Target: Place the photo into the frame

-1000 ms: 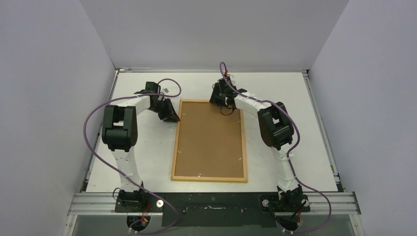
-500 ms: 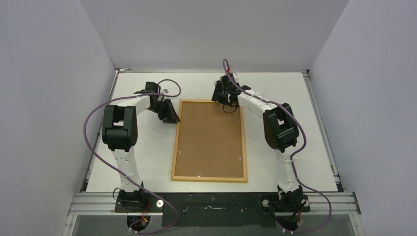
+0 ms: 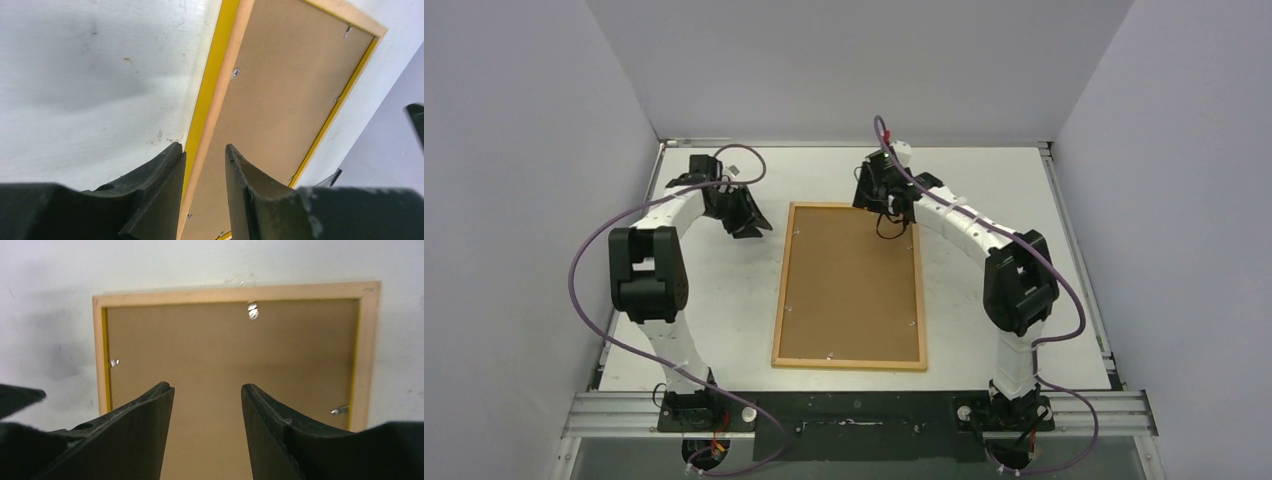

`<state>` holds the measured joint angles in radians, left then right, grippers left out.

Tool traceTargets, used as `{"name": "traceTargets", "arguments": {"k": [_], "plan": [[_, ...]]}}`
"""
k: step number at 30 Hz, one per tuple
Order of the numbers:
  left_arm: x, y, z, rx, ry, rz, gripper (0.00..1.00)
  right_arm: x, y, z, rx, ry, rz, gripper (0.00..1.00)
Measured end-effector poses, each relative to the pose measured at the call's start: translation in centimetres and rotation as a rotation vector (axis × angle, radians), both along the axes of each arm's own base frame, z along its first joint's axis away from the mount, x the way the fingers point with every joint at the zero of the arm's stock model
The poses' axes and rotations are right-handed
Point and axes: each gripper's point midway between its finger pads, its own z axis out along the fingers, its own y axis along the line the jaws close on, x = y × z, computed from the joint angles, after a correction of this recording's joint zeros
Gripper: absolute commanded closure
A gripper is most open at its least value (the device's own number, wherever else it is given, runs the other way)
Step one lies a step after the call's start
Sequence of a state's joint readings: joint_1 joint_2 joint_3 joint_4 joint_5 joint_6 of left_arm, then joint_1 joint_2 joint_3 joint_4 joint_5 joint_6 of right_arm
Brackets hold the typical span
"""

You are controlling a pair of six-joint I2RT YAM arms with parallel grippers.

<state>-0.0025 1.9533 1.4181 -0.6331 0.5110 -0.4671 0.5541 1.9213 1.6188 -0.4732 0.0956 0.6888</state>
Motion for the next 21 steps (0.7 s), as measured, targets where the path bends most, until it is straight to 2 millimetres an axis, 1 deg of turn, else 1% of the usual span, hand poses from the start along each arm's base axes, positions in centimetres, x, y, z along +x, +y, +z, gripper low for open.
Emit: {"name": "traceTargets", "arguments": {"k": [1,3,6,9,10,13,15,18,21], "plan": [[0.0,0.4,0.7,0.006,-0.016,0.011,0.66,-0.7,0.8,-0.2,-0.009,0.006,0.019,0.47],[-0.3,1.9,2.2,0.033,-0.055,0.053,0.65,-2.6,3.0,-0.5,-0.033,0.016,0.076,0.47],[-1.0,4.1,3.7,0.079,-0.096,0.125,0.65,-5.7,6.9,-0.5,-0.067,0.019,0.185,0.45],[-2.3,6.3,4.3,0.133,-0.115,0.199,0.65,-7.9,11.2,-0.2,-0.082,0.001,0.286,0.44],[-2.7,7.0,4.2,0.152,-0.111,0.221,0.65,-8.7,12.6,-0.1,-0.087,-0.005,0.317,0.43],[-3.8,8.7,3.2,0.203,-0.081,0.280,0.65,-10.2,15.4,-0.4,-0.128,-0.010,0.381,0.41],[-4.4,9.7,2.3,0.234,-0.052,0.313,0.65,-11.0,17.0,-1.1,-0.163,-0.010,0.416,0.41],[-5.4,10.9,1.0,0.263,-0.003,0.366,0.64,-12.2,18.4,-2.7,-0.216,0.009,0.459,0.40],[-6.3,11.5,0.0,0.263,0.036,0.401,0.64,-13.3,18.9,-4.6,-0.267,0.039,0.491,0.39]]}}
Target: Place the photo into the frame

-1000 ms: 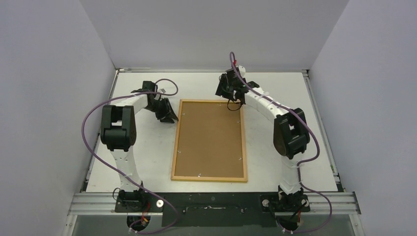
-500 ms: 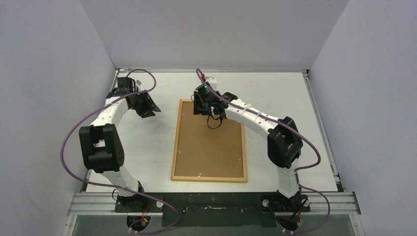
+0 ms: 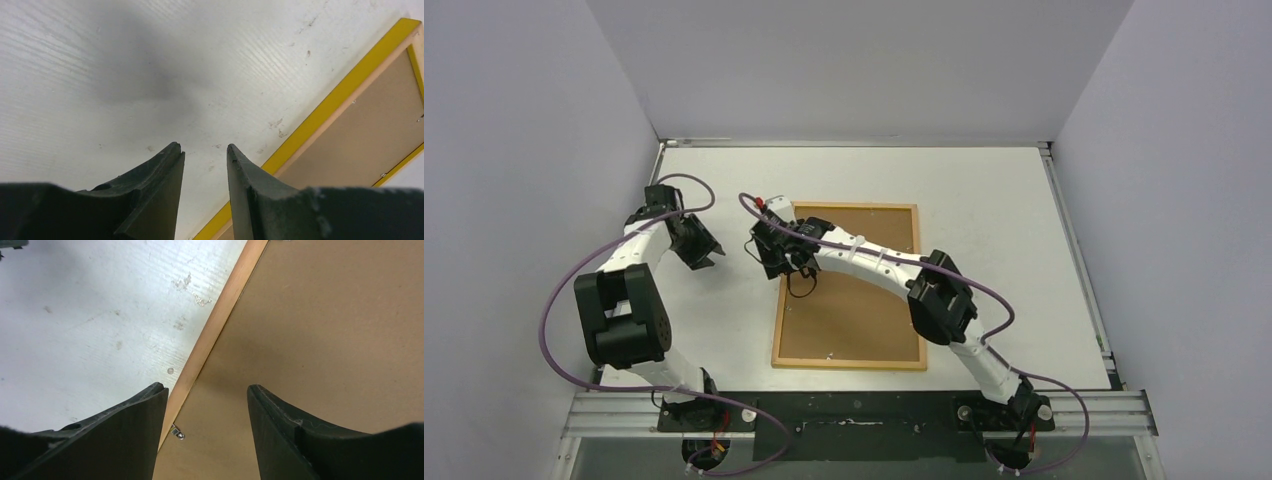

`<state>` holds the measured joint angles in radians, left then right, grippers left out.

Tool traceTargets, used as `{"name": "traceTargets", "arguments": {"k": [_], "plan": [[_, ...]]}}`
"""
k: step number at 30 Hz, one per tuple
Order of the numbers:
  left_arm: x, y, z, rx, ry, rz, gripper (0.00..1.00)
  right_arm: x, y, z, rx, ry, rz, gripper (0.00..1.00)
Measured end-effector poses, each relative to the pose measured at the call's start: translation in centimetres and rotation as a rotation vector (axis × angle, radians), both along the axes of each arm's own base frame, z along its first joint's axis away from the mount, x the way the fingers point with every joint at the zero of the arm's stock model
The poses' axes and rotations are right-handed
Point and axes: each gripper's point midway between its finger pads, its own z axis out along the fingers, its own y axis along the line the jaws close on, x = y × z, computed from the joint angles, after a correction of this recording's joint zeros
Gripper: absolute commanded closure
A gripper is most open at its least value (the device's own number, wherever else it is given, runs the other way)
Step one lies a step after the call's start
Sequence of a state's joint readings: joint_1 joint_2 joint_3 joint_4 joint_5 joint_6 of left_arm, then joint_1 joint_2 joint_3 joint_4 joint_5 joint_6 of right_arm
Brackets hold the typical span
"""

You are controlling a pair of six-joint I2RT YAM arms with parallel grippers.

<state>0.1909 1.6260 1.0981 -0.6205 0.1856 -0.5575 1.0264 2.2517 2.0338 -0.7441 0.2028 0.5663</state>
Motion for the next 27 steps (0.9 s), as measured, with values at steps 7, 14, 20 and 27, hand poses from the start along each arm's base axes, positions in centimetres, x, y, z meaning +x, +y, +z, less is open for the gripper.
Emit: {"name": "traceTargets", "arguments": {"k": [7,14,20,27], "plan": [[-1.0,0.1,-1.1,-0.018,0.031,0.024,0.64,-0.8,1.2,-2.4,-0.057,0.031,0.037,0.40],[-1.2,-0.1,-1.6,-0.039,0.027,0.026,0.64,-0.6,1.2,-4.0,-0.113,0.019,0.026,0.42],[-1.2,-0.3,-1.7,-0.053,0.023,0.024,0.64,-0.3,0.9,-6.0,-0.172,-0.001,0.020,0.43],[-1.1,-0.6,-1.7,-0.069,0.016,0.019,0.64,-0.2,1.0,-6.2,-0.180,-0.005,0.033,0.49]]}}
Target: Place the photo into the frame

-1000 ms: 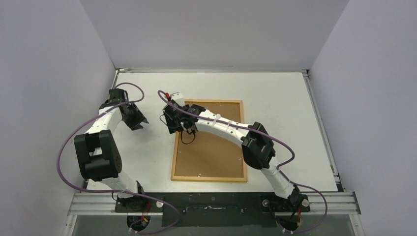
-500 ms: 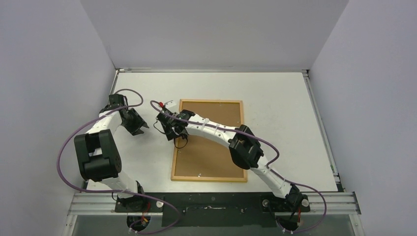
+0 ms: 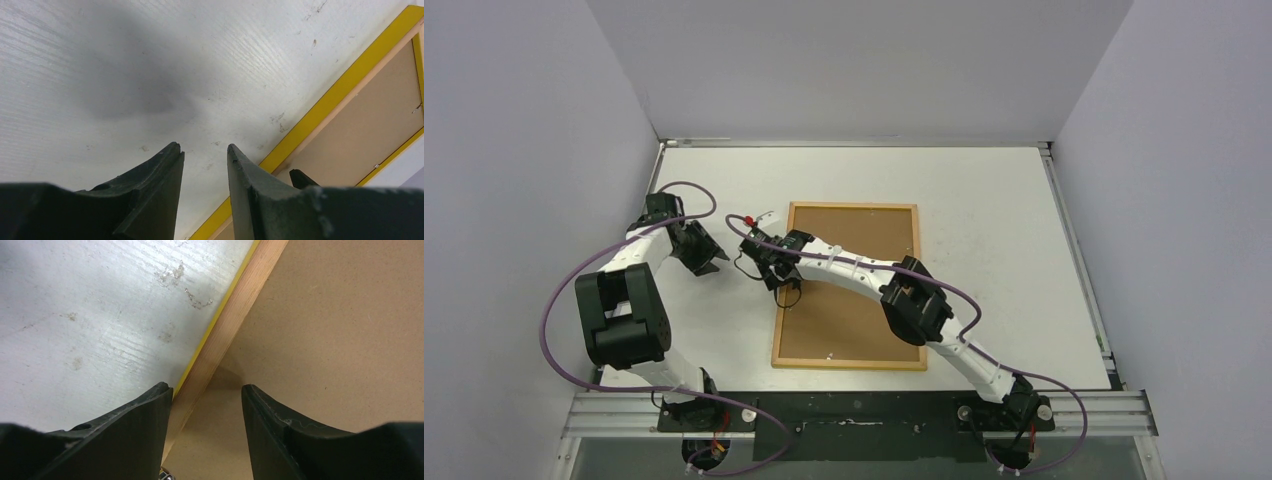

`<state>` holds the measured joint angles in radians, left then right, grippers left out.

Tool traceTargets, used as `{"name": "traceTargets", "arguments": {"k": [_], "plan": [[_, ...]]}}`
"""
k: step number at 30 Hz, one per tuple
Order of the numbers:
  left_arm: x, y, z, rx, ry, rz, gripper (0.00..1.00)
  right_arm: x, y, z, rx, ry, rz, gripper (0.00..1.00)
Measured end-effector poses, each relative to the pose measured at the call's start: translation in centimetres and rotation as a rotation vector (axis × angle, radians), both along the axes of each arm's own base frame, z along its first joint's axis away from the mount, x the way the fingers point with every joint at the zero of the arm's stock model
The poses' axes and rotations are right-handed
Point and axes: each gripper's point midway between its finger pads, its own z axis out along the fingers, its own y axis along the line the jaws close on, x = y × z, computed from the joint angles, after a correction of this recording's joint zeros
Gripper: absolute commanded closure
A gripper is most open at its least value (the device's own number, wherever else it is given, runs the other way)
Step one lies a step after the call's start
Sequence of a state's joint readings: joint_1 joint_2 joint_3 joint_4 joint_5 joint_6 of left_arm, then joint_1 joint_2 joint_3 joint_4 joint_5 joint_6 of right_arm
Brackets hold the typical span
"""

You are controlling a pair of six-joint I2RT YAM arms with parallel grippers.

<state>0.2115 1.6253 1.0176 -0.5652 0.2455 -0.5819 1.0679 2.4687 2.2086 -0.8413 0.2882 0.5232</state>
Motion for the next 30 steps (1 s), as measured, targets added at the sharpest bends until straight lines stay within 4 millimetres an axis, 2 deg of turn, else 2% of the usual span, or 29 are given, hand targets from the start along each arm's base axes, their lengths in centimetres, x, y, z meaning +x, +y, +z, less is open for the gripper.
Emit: {"name": "traceTargets", "arguments": {"k": [7,14,16,19,23,26,30], "plan": [[0.1,-0.1,-0.1,-0.006,0.000,-0.003,0.64,-0.1,-0.3,-0.1,-0.014,0.001,0.000,0.64],[0.2,-0.3,-0.1,-0.017,-0.005,-0.007,0.64,-0.5,-1.5,-0.5,-0.044,0.013,-0.025,0.76],[0.3,-0.3,-0.1,-0.021,-0.008,-0.009,0.64,-0.9,-2.4,-0.6,-0.062,0.024,-0.035,0.75],[0.4,-0.5,0.0,-0.029,-0.013,-0.011,0.64,-1.5,-4.2,-0.6,-0.088,0.048,-0.054,0.63],[0.5,-0.7,0.1,-0.043,-0.017,-0.011,0.59,-1.6,-6.1,-0.9,-0.116,0.084,-0.093,0.63],[0.7,-0.9,0.2,-0.056,-0.028,-0.012,0.49,-1.4,-6.4,-0.6,-0.110,0.106,-0.115,0.67],[0.6,-1.0,0.0,-0.058,-0.030,-0.016,0.23,-1.4,-6.3,-0.6,-0.100,0.131,-0.140,0.77]]}}
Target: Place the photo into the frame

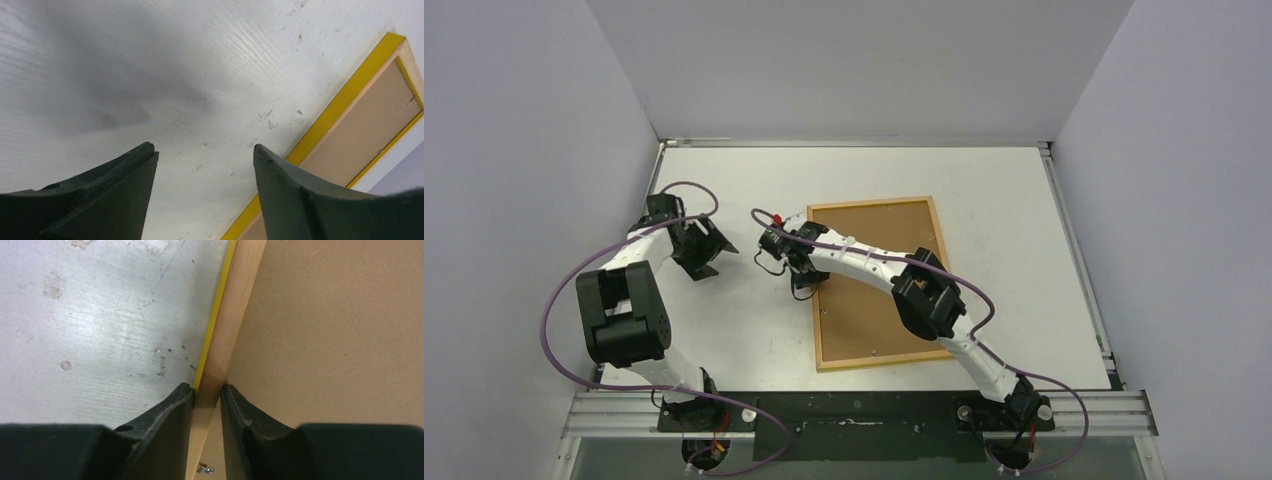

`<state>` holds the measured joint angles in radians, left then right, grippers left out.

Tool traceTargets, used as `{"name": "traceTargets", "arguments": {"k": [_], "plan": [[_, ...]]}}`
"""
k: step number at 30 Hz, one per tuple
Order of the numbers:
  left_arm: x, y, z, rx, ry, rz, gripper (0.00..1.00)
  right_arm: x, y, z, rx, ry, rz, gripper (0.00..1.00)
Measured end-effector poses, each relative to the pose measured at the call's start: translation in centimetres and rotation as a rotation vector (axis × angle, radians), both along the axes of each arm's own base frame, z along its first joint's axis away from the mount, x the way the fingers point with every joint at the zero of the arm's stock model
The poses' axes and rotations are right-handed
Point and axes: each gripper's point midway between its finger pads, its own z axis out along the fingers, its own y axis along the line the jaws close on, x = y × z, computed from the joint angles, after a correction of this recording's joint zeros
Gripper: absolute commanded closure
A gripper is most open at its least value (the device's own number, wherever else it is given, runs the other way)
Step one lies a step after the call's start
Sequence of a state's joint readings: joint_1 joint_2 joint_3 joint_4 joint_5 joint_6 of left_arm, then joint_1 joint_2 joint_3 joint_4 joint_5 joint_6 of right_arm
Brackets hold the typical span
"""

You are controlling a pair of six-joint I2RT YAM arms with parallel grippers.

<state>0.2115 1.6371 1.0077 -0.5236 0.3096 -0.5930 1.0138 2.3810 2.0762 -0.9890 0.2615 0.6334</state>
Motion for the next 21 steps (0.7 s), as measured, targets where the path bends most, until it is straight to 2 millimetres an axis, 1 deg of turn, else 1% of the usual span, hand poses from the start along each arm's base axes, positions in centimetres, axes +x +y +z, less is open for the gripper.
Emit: {"name": "traceTargets", "arguments": {"k": [1,2,3,7,11,15,18,21], "plan": [[-0.1,0.0,-0.1,0.004,0.001,-0.003,0.17,0.0,0.0,0.0,0.005,0.003,-0.007,0.81],[-0.1,0.1,-0.1,0.010,0.004,-0.002,0.05,0.0,0.1,0.0,0.008,0.005,-0.010,0.85],[-0.2,0.2,-0.2,0.015,0.006,0.000,0.03,0.0,0.0,0.1,0.009,0.007,-0.017,0.88],[-0.4,0.6,-0.1,0.043,0.006,0.002,0.03,0.0,0.0,0.2,0.025,0.029,-0.043,1.00],[-0.6,1.1,0.5,0.084,-0.008,-0.007,0.03,0.2,0.0,0.5,0.044,0.044,-0.065,1.00],[-0.6,1.0,1.6,0.093,-0.045,-0.021,0.07,1.1,0.4,0.9,0.100,0.055,-0.107,1.00],[-0.8,-0.2,3.1,0.048,-0.113,-0.052,0.13,2.4,0.3,1.5,0.165,0.069,-0.163,1.00],[-1.5,-2.2,4.7,-0.039,-0.189,-0.107,0.19,4.3,-0.1,3.2,0.250,0.066,-0.221,1.00]]}}
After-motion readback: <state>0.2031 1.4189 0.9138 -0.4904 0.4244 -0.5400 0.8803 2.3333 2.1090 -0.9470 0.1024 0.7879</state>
